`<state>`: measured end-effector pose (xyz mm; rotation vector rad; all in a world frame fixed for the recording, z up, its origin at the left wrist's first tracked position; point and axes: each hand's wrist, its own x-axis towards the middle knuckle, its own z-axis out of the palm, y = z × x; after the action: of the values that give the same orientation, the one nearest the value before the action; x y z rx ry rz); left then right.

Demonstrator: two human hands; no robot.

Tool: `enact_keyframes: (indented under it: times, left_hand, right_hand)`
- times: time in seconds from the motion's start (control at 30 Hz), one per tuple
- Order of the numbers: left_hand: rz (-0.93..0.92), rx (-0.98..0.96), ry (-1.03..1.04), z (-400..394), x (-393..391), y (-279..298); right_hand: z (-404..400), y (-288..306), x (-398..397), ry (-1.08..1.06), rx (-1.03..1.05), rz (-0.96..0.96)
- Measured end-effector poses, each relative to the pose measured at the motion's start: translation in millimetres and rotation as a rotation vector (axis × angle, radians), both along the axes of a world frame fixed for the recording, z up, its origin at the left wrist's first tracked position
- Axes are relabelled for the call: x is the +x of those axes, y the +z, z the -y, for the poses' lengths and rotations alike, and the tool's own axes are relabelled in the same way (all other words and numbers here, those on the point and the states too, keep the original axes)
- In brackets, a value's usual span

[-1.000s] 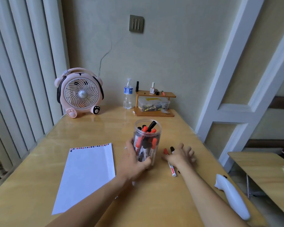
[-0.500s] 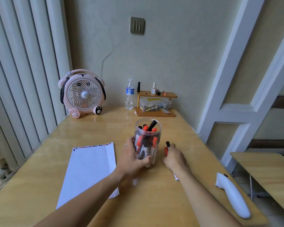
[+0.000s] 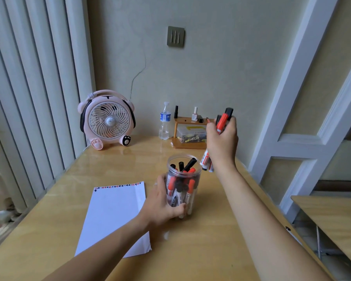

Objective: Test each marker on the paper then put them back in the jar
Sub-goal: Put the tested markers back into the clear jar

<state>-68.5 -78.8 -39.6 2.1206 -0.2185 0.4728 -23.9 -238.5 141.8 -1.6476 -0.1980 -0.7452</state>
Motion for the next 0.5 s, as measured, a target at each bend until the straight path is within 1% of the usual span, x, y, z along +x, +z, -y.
enact_keyframes:
  times: [0.07,0.17,0.27,0.43,0.5]
  left_hand:
    - [-0.007,-0.006,-0.006,0.3,0.5,0.4]
    - [-0.008,-0.019,-0.007,1.0,0.0,-1.2]
    - [-0.006,-0.03,-0.002,0.8,0.2,-3.7]
    - [-0.006,-0.019,-0.008,-0.2,1.5,-6.9]
    - [-0.009,-0.018,-0.014,-0.9,2.2,-7.7]
  right_hand:
    - [-14.8,9.3,-1.2,0.022,0.052,0.08]
    - [-36.0,-3.6,2.4,0.141,0.075,0.058]
    - [-48.2,-24.1,9.3,0.274,0.032,-0.033]
    - [-45.7,-29.5,20.0,0.398,0.127,-0.306]
    - [-42.4,-28.3,18.7,0.475,0.128,-0.345]
